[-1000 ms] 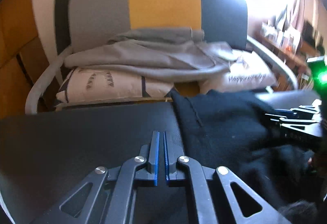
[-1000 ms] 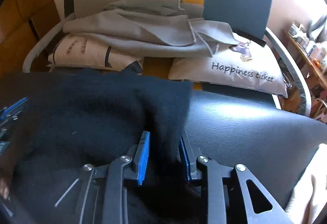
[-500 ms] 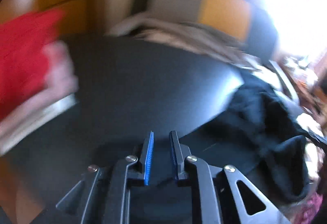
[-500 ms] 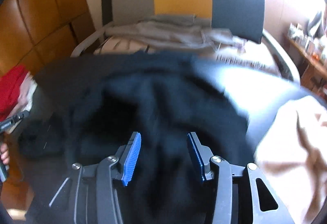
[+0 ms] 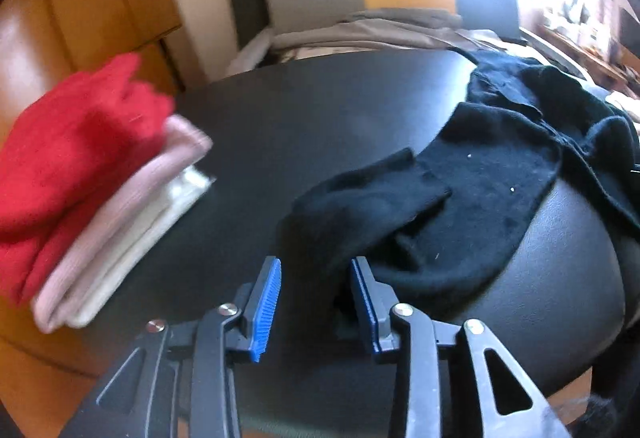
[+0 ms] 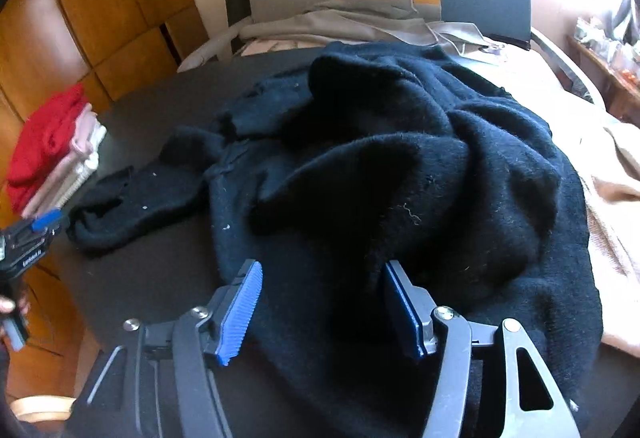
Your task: Fold clothes
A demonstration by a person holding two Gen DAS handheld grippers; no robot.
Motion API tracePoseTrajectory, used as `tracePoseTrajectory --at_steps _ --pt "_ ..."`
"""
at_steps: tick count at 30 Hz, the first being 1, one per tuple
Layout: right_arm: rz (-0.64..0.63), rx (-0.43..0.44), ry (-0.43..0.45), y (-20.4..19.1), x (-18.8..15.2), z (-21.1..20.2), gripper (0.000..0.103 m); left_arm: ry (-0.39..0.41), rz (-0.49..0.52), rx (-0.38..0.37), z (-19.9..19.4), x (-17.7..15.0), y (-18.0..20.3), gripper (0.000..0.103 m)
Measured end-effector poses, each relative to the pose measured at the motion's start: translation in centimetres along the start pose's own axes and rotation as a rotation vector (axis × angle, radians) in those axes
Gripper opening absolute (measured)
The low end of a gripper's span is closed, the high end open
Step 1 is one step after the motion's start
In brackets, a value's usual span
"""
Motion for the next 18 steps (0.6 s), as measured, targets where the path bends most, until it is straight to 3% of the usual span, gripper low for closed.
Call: tracePoseTrajectory --at_steps 3,7,12,14,16,18 --pt "0.021 -0.003 -0.018 0.4 -0.3 0.3 0.065 -0.028 0.071 0.024 1.3 0.7 0.4 0.038" --pt "0.039 -0.006 -0.045 0.9 -0.8 1.0 0.068 -0.042 0.147 -0.010 1.3 1.3 0.8 0.038" --pt "0.017 -0.009 -0.042 0.4 -0.9 1.4 0.081 -0.085 0.185 -0.020 2.3 1.2 1.0 0.038" --pt "-0.011 -0.026 -0.044 0.0 -1.0 1.7 0.085 -0.087 0.162 -0.009 2.5 1.3 0.9 0.028" --pt "-0.034 -0.041 -0.043 -0.3 -1.1 1.8 0.086 -0.072 0.095 -0.006 2.4 1.6 0.3 0.002" --pt "-0.050 -0.051 -0.040 -0.4 -1.3 1.9 0.087 -0.039 0.014 0.009 2.0 2.0 -0.9 0.003"
Point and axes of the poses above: each gripper's, at about its wrist camera, not at the fingertips, and z roughly the way its jaws point, y to its right, x to its top, the point moved 7 cm from there along z, roughly the way its jaws point
